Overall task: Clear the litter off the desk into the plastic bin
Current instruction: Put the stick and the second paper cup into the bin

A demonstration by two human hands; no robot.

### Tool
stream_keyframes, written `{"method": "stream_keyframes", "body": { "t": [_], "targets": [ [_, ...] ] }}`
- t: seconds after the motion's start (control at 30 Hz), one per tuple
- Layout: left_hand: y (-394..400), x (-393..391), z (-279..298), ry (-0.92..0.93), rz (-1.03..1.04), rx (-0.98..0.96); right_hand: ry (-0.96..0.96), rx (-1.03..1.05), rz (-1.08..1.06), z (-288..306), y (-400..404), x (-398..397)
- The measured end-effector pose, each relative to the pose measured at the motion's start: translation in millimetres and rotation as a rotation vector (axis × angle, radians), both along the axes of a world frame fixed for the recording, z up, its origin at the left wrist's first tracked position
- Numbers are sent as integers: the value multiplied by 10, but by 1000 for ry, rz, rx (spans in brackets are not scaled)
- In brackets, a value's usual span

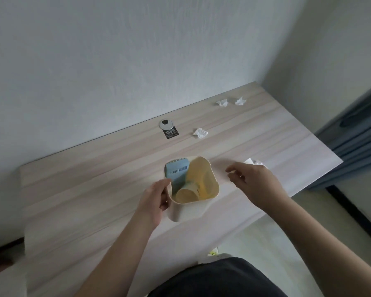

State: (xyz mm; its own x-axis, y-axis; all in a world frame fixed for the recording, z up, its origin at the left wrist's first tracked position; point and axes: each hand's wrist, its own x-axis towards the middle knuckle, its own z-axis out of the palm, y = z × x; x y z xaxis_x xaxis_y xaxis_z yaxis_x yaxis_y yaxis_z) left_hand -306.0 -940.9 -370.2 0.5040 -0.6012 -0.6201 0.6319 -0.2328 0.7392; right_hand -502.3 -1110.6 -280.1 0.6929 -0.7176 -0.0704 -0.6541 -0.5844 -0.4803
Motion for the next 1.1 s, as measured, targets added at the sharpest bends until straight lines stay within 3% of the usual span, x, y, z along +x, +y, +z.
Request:
{"method": "stream_keyframes", "body": {
  "t": [0.4, 0.8, 1.1],
  "targets": [
    [-526, -127, -30, -56, -103, 34, 148, 105, -219, -558, -811, -505],
    [-1033, -496, -119, -68, 25, 38, 383, 161, 68, -1414, -1804, -395],
    [-1235, -643, -63, -92, 114, 62, 293, 169, 235, -1507, -2086, -307]
  ]
}}
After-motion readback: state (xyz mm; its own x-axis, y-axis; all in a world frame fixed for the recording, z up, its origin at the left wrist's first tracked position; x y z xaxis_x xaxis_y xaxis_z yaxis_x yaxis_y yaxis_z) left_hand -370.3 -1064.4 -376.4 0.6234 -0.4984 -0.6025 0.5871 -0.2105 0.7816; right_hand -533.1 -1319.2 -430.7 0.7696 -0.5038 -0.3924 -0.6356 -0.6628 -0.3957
